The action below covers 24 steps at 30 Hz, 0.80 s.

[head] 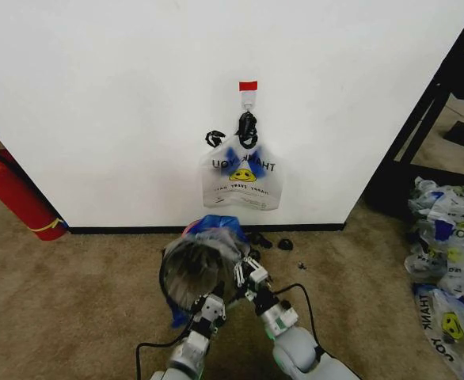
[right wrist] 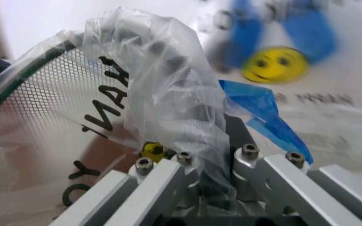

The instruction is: Pick up the garbage bag from the wall and place it over the trash bin.

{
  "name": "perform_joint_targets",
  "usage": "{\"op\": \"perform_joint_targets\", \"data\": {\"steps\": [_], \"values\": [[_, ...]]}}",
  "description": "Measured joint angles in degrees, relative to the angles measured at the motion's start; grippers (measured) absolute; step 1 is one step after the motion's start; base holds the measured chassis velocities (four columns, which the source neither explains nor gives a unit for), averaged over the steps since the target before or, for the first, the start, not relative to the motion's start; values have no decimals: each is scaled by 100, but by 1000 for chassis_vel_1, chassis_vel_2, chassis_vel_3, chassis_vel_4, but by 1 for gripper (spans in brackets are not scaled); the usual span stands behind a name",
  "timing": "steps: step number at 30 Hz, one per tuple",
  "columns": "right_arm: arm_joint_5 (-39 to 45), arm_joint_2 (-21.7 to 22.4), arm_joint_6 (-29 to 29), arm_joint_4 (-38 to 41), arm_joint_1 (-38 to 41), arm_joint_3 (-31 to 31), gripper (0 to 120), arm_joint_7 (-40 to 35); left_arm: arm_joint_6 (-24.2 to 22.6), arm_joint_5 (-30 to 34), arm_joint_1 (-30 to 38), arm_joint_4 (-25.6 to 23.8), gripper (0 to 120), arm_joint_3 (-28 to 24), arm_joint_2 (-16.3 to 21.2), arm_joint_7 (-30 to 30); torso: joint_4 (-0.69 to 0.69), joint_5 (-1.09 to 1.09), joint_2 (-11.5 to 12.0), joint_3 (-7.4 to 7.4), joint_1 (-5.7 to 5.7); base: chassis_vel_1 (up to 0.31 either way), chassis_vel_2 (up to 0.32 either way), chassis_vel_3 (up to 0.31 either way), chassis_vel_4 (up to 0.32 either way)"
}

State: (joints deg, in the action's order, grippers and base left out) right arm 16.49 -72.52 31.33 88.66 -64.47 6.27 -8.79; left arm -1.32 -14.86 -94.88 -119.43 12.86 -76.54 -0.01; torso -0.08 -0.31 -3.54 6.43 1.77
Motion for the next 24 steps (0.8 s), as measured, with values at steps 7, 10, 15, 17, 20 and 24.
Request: {"op": "perform_joint_targets", "data": {"steps": [7,10,15,17,20,24], "values": [[898,-5,-247,160,14,-9,0,-471,27,1216,-14,-317,19,318,588,-293,-1,6,0,0,0,0,0,0,0],[1567,55,-435,400,-6,-50,0,-656,72,2203,13,-365,33,449,852,-309,0,7,0,0,0,0,0,0,0],[1967,122,-431,506,-14,-177,0,-684,-10,2765,68,-408,48,491,901,-342,-1,7,0,0,0,0,0,0,0],[2078,163,-385,555,-33,-230,0,-630,-200,2895,127,-405,57,442,841,-408,0,7,0,0,0,0,0,0,0],[2115,187,-341,608,-68,-262,0,-532,-352,2978,195,-325,69,391,785,-430,0,7,0,0,0,0,0,0,0],[2170,199,-289,657,-105,-271,0,-399,-473,3155,244,-248,83,359,764,-417,1,8,0,0,0,0,0,0,0]]}}
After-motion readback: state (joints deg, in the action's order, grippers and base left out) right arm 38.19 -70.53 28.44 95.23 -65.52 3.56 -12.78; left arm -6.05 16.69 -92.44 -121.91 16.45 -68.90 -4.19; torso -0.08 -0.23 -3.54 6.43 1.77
